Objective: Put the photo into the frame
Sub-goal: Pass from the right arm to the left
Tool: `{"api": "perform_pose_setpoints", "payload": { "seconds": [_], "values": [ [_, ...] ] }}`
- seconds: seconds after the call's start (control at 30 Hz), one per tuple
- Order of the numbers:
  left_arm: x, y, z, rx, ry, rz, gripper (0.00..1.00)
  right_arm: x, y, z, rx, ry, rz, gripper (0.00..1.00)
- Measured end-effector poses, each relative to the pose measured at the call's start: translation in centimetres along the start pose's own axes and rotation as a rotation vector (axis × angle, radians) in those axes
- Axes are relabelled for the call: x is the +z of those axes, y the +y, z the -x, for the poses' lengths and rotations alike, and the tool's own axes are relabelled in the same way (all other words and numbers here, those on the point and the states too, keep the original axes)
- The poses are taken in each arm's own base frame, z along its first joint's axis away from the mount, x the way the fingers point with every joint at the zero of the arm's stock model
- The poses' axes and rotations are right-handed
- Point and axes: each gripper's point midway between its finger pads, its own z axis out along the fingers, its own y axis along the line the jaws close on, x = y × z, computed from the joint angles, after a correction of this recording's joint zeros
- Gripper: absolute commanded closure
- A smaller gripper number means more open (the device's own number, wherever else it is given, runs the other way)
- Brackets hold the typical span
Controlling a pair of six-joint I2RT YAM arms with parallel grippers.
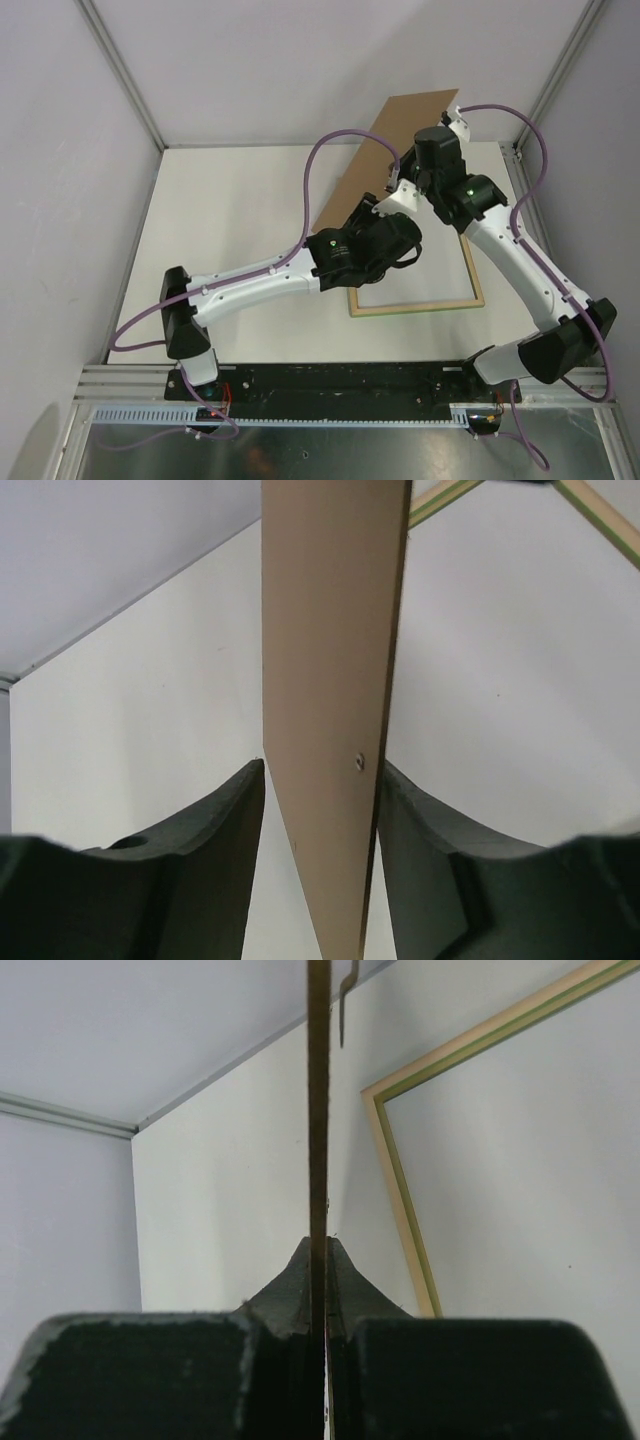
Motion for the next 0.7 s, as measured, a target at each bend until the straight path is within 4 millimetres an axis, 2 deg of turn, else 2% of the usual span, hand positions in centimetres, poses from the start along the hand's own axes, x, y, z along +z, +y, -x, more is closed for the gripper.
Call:
{"api": "perform_pose_setpoints", "payload": {
  "seconds": [0.17, 0.33, 0.6, 0.7],
  "values": [
    [0.2, -0.1, -0.5, 0.020, 0.017, 0.000, 0.53, 1.3, 0.2, 0.1, 0.025, 0.035, 0.007, 1.00],
    [0.4, 0.3, -0.7, 0.026, 0.025, 0.008, 0.63, 2.0, 0.5, -0.4, 0.042, 0.064, 0.013, 1.00],
    [1.2, 0.7, -1.7, 0.051, 0.048, 0.045, 0.61, 2.6, 0.7, -1.3, 0.054, 0.105, 0.023, 1.00],
    [1.6, 1.0, -2.4, 0.068, 0.064, 0.060, 0.64, 2.8, 0.8, -1.4, 0.060, 0.110, 0.021, 1.00]
  ]
}}
